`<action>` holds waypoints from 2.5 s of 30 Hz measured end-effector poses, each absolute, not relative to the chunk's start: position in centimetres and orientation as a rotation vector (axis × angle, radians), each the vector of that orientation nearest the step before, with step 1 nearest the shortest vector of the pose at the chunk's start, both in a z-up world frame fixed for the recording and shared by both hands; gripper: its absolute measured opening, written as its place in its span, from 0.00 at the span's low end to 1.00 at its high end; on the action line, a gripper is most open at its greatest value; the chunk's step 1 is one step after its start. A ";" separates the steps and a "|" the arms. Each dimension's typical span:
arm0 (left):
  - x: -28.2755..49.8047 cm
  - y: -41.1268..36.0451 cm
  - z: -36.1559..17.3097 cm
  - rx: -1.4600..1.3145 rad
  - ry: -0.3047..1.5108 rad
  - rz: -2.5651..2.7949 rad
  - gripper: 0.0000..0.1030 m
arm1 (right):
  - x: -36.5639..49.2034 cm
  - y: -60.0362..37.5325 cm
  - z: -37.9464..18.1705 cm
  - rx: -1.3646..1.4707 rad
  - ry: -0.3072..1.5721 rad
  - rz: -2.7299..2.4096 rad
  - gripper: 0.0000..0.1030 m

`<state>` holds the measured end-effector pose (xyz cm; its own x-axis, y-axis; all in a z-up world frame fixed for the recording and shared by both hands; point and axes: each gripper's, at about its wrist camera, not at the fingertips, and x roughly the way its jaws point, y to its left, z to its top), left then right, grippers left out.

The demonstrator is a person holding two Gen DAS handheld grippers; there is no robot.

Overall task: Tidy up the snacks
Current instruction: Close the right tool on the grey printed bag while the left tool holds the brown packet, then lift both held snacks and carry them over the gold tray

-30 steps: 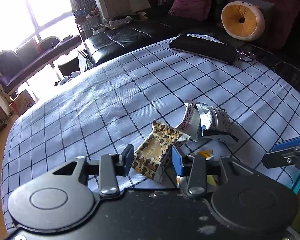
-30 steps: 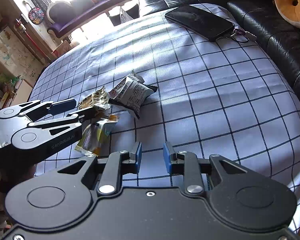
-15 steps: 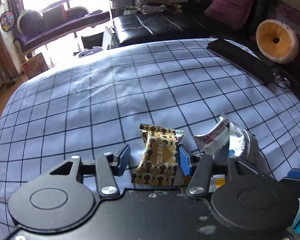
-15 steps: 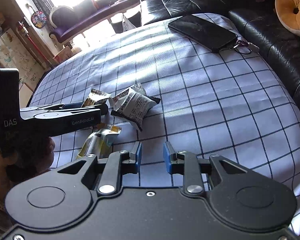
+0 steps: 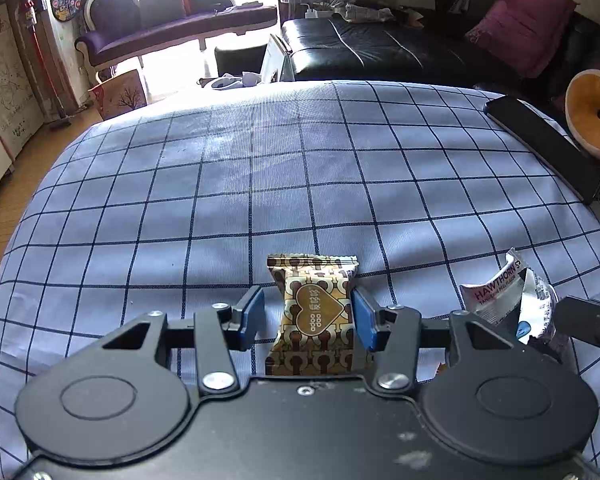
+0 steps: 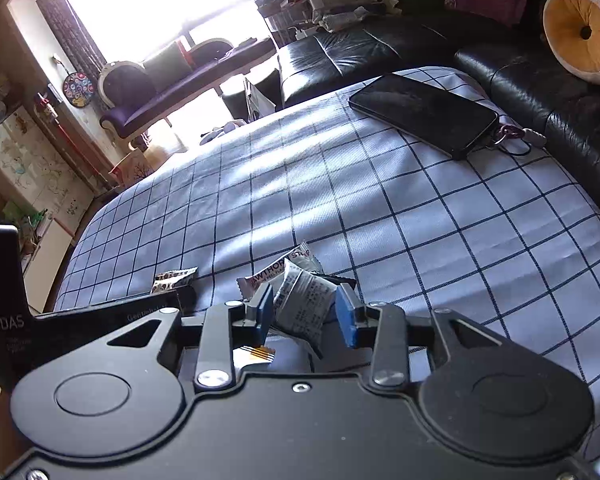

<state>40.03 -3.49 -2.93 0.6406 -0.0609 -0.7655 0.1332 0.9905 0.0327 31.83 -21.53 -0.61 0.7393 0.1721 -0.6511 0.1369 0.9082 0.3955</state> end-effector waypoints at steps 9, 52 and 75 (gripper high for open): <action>39.5 -3.2 -3.2 0.081 0.846 -0.118 0.50 | 32.5 -20.5 -2.0 0.436 0.778 -0.001 0.53; 26.7 -0.7 4.2 0.030 0.882 -0.106 0.34 | 21.0 -21.7 3.5 0.268 0.659 0.048 0.50; 11.6 -0.2 5.8 0.033 0.898 -0.165 0.33 | 11.6 -22.1 3.9 0.253 0.671 0.104 0.50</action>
